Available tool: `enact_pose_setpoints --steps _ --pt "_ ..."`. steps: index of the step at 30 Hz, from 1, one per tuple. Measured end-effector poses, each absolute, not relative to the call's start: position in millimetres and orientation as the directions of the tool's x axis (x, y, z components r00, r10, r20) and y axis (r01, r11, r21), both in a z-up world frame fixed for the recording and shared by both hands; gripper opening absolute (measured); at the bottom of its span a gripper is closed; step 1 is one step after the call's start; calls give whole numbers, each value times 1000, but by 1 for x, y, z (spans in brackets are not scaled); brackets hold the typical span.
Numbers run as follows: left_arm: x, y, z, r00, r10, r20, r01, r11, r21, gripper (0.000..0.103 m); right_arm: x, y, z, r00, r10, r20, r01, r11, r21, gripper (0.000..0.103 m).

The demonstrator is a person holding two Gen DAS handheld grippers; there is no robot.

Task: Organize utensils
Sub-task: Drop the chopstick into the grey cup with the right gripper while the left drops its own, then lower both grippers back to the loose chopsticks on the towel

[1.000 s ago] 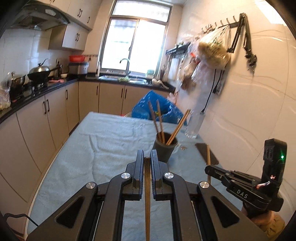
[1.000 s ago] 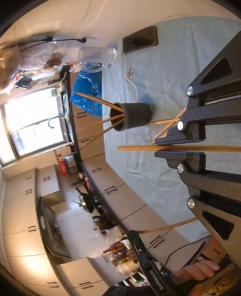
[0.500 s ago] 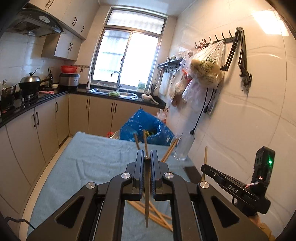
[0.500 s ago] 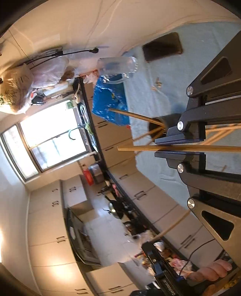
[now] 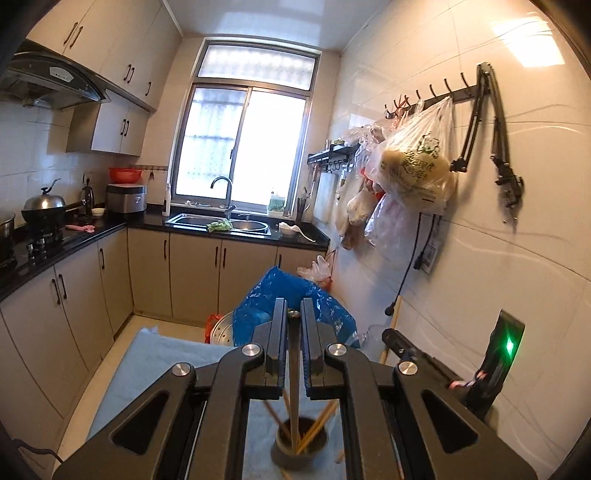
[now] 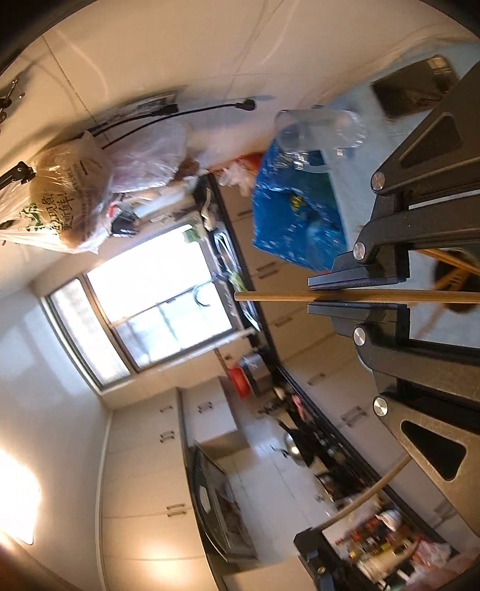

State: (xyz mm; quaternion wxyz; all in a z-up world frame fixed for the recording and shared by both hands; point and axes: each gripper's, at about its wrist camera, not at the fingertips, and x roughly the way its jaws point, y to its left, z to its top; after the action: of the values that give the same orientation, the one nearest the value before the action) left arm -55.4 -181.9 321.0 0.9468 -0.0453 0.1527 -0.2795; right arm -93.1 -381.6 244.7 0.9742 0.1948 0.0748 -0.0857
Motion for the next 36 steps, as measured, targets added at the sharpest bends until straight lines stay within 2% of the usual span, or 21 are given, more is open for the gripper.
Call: enact_pose_setpoints --steps 7,11,16,18,20,22,24,26,30,33,36 --pt "-1 -230 289 782 -515 -352 486 857 -174 6 -48 -388 213 956 -216 -197 270 909 316 7" --pt "20 -244 258 758 -490 -431 463 869 -174 6 -38 -391 192 948 -204 -245 277 909 312 7" --pt "23 -244 240 739 -469 -484 443 879 -175 6 -37 -395 175 938 -185 -292 278 907 318 7" --pt "19 -239 241 738 -470 -484 437 880 -189 6 -35 -398 172 933 -176 -313 279 903 326 12" --pt "13 -234 246 743 -472 -475 438 879 -188 7 -37 -401 171 929 -175 -326 286 898 334 27" --pt "5 -228 251 749 -472 -464 440 879 -184 8 -43 -401 173 927 -180 -328 292 896 334 31" --pt "-7 -220 257 755 -477 -451 444 877 -184 14 -50 -402 179 930 -181 -321 290 897 333 31" --pt "-23 -208 265 765 -482 -427 445 875 -189 24 -62 -400 186 934 -182 -307 285 899 334 37" --pt "-51 -180 273 782 -484 -391 433 875 -216 29 -90 -391 198 942 -180 -284 271 906 324 45" --pt "-70 -157 269 782 -490 -385 421 871 -252 38 -109 -382 200 940 -171 -294 262 915 306 50" --pt "-88 -133 252 796 -464 -389 384 883 -269 46 -130 -371 187 929 -146 -341 251 924 288 61"
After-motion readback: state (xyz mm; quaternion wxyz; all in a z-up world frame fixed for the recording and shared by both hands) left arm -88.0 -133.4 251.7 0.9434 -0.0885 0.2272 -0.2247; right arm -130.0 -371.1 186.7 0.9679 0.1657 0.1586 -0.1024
